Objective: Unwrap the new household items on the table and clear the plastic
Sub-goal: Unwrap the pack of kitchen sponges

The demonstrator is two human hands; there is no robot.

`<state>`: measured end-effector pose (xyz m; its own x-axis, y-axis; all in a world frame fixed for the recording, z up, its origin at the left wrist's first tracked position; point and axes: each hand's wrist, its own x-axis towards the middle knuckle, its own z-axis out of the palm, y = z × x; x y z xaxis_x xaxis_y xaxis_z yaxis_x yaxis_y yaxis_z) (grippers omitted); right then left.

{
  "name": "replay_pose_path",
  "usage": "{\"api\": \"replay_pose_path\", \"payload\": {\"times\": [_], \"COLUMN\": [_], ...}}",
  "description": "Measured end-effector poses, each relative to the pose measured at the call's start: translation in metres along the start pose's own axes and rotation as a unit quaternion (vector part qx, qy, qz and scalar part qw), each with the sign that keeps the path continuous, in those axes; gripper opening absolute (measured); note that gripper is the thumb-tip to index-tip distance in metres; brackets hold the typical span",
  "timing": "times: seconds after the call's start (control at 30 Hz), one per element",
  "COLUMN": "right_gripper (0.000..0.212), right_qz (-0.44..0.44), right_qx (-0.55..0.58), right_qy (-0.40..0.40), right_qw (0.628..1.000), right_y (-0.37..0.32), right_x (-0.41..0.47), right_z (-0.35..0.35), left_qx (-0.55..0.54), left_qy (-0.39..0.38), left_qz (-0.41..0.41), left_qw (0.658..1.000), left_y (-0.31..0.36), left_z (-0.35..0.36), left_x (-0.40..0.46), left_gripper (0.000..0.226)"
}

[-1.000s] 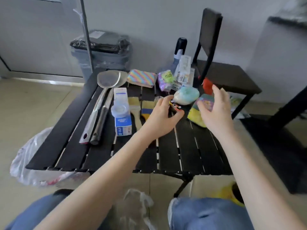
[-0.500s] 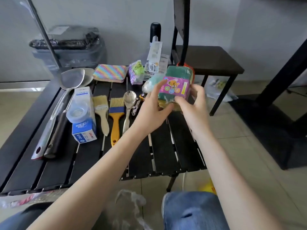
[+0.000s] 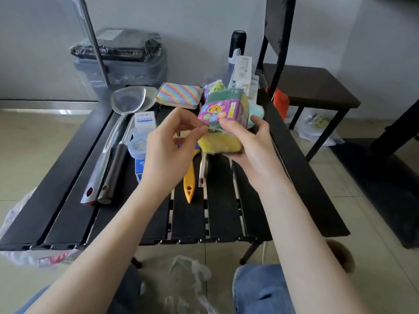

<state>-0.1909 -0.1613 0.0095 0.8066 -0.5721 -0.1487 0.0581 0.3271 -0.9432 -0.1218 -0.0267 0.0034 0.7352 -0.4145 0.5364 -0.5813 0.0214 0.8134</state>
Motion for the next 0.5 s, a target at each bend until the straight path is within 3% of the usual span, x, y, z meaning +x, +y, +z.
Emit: {"api": "replay_pose_path", "payload": {"times": [0.17, 0.37, 0.5], "right_gripper": [0.09, 0.066, 0.09], "right_qz": [0.025, 0.085, 0.04], "right_qx": [0.114, 0.206, 0.205], "right_qy": [-0.015, -0.072, -0.065], "right_qw": [0.993, 0.972, 0.976], "right_y": [0.014, 0.024, 0.021], "right_x": [0.005, 0.005, 0.006], "right_z": [0.019, 0.021, 0.024], "left_qx": [-0.014, -0.105, -0.077], "left_qy": [0.015, -0.014, 0.024], "left_qz": [-0.017, -0.018, -0.02], "left_qw": [1.0, 0.994, 0.997], "left_y": [-0.008, -0.006, -0.01], "left_z": [-0.011, -0.019, -0.018], "left_x": [-0.003, -0.004, -0.005], "left_gripper": [0.02, 0.018, 0.016]}}
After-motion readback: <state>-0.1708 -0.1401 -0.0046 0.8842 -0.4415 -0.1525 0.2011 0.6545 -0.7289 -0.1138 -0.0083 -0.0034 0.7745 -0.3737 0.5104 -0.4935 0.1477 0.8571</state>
